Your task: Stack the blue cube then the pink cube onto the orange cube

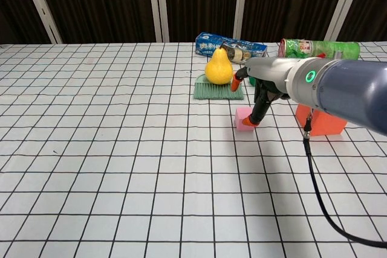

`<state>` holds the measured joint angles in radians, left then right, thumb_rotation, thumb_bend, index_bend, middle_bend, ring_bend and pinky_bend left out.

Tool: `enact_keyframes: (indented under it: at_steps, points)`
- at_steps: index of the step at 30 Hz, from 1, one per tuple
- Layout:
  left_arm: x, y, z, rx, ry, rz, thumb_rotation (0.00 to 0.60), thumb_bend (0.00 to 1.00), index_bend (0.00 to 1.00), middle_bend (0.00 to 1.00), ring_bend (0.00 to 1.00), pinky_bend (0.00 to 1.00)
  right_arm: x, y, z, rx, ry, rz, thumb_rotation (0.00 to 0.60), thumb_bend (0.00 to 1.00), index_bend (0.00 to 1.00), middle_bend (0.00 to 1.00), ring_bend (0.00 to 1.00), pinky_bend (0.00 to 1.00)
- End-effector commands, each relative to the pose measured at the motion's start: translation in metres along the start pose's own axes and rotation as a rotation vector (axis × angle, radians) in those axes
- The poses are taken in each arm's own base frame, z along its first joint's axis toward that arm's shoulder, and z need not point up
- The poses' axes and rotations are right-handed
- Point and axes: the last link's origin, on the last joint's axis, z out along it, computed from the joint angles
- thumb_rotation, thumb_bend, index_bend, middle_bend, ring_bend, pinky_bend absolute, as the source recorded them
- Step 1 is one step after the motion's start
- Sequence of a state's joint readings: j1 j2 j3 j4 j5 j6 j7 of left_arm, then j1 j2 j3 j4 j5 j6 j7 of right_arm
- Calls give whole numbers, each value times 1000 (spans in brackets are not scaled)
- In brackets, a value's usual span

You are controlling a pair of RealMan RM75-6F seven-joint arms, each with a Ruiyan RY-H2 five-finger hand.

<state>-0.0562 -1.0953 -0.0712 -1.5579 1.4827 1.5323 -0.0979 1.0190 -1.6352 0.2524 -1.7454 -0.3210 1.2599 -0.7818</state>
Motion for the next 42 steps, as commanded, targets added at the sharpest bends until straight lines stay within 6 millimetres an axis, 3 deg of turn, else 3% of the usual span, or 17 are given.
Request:
enact_keyframes:
  at_steps: [1, 23, 42]
  points:
    - [0, 0, 0, 4, 1, 1, 600, 584, 188, 67, 0, 0, -9, 3, 7, -12, -23, 4, 600, 330, 243, 1000, 1000, 929]
    - [-4, 0, 5, 20, -8, 19, 600, 584, 188, 67, 0, 0, -17, 21, 33, -59, -37, 11, 600, 330, 351, 1000, 1000, 929]
    - [-7, 1, 7, 20, -20, 29, 600, 584, 188, 67, 0, 0, -18, 18, 39, -58, -29, 30, 600, 331, 457, 1000, 1000, 929]
